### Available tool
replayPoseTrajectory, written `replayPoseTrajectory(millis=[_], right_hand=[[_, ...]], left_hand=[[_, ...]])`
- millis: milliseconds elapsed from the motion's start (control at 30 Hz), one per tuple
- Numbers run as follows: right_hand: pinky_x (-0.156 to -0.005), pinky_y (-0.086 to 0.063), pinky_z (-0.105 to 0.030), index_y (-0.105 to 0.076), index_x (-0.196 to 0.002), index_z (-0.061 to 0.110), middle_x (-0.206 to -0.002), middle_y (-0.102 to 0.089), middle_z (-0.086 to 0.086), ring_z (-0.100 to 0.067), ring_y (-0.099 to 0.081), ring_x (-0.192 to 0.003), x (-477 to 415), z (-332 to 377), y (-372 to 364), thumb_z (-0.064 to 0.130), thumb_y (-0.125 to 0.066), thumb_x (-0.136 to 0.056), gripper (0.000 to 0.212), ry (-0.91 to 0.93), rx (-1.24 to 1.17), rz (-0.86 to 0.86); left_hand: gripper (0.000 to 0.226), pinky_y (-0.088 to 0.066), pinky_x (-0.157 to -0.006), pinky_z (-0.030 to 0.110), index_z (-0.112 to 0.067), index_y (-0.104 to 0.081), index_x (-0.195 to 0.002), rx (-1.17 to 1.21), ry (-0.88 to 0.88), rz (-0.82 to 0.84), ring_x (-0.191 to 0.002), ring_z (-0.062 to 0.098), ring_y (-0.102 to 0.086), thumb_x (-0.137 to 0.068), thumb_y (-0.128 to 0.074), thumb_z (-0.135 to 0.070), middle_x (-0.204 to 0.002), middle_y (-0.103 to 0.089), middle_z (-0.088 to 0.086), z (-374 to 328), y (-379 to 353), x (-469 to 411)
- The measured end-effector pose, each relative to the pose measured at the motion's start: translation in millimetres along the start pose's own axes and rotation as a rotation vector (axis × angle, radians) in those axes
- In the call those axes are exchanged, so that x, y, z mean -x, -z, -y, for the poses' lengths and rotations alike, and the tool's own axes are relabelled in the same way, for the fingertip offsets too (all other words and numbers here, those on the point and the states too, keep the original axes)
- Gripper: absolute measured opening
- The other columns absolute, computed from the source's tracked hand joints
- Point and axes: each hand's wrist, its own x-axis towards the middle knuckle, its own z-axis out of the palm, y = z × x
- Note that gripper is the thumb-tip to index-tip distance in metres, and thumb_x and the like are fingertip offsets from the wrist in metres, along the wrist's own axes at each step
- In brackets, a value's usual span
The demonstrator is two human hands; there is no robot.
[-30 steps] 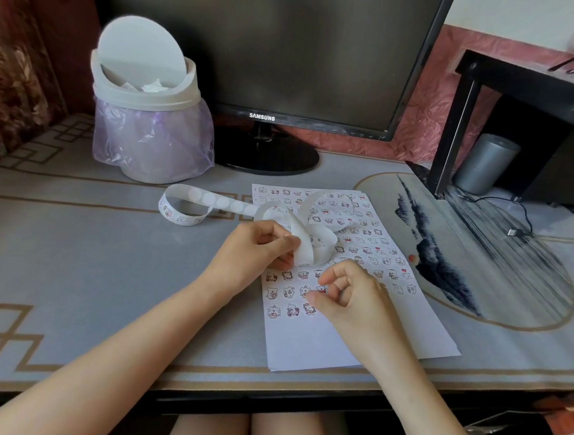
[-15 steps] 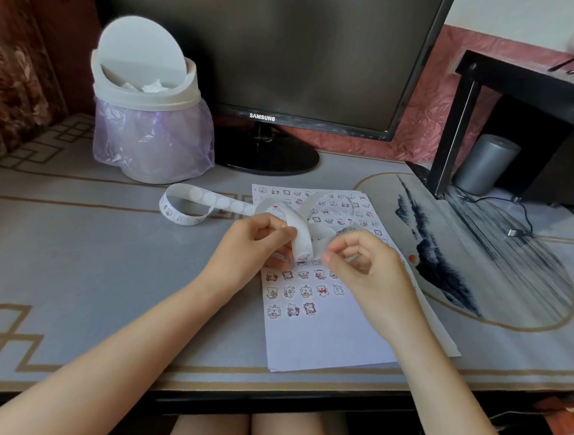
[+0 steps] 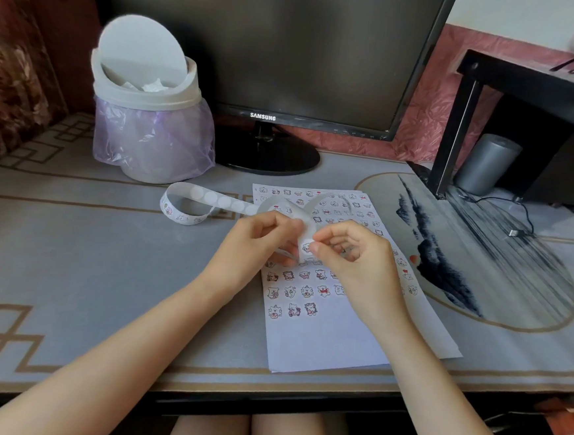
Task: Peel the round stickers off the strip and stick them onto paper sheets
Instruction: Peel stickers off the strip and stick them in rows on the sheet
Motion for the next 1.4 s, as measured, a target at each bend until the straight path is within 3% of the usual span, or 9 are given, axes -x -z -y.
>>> replayPoseTrajectory(millis=[300,533,700,800,1000,1200,1400], right_hand=[[-0.069,-0.045,-0.013,-0.069,-0.08,0.024,-0.076,-0.069,0.008,0.0,-0.058,-0.068,2.3,-1.4,0.5,0.008,-0.074,-0.078,0.017,-0.002,-0.021,-0.003],[-0.07,-0.044,-0.011,-0.067,-0.078,0.027,-0.075,-0.067,0.012,0.0,-0.058,-0.07,4.5,-0.6,0.1,0.009,-0.073,-0.079,0.019,0.041,0.046,-0.01],[-0.065,-0.041,-0.01,-0.068,-0.079,0.022,-0.075,-0.066,0.01,-0.001,-0.055,-0.068,5.1,-2.1,-1.3,0.01,-0.073,-0.08,0.013,0.038,0.078,-0.008],[-0.064,-0.037,-0.01,-0.069,-0.082,0.018,-0.077,-0.063,0.011,0.0,-0.052,-0.067,6.0,-3.8,-0.7,0.011,-0.072,-0.081,0.008,0.061,0.141,0.001],[-0.071,-0.033,-0.01,-0.068,-0.079,0.02,-0.088,-0.061,0.012,-0.006,-0.053,-0.089,11.9,0.3,3.7,0.013,-0.071,-0.081,0.008,0.11,0.162,0.023],[-0.069,-0.044,-0.02,-0.069,-0.073,0.023,-0.075,-0.068,0.007,-0.007,-0.057,-0.071,21.0,9.4,19.2,0.011,-0.074,-0.078,0.014,-0.092,-0.045,0.099],[-0.065,-0.046,-0.015,-0.071,-0.07,0.015,-0.066,-0.068,0.004,-0.007,-0.059,-0.065,31.6,4.4,31.7,0.008,-0.077,-0.074,0.01,-0.322,-0.072,0.209]], left_hand=[[0.013,-0.052,-0.07,0.015,-0.008,-0.066,-0.079,-0.075,-0.001,0.022,-0.069,0.009,-0.064,-0.089,-0.063,-0.015,-0.07,-0.068,-0.001,1.5,1.2,1.5],[0.013,-0.052,-0.065,0.016,-0.006,-0.065,-0.078,-0.048,0.016,0.01,-0.063,0.007,-0.064,-0.089,-0.063,-0.012,-0.067,-0.067,0.0,0.9,0.3,1.4],[0.014,-0.056,-0.071,0.023,-0.01,-0.066,-0.075,-0.071,0.028,-0.003,-0.064,0.01,-0.064,-0.089,-0.064,-0.015,-0.066,-0.067,-0.001,1.8,0.6,0.7],[0.014,-0.055,-0.066,0.02,-0.009,-0.066,-0.076,-0.077,0.038,-0.01,-0.063,0.011,-0.065,-0.089,-0.063,-0.015,-0.066,-0.068,0.0,2.3,0.9,0.6],[0.015,-0.053,-0.065,0.017,-0.007,-0.066,-0.078,-0.108,0.06,-0.019,-0.065,0.012,-0.066,-0.09,-0.063,-0.016,-0.067,-0.069,0.003,3.5,0.7,0.4],[0.015,-0.057,-0.071,0.025,-0.007,-0.064,-0.077,-0.104,0.105,-0.017,-0.064,0.015,-0.065,-0.089,-0.063,-0.016,-0.067,-0.069,0.005,5.9,1.1,-0.5],[0.016,-0.056,-0.077,0.032,-0.007,-0.065,-0.076,-0.116,0.112,-0.007,-0.069,0.022,-0.065,-0.089,-0.063,-0.015,-0.073,-0.07,0.011,7.3,1.5,-1.2]])
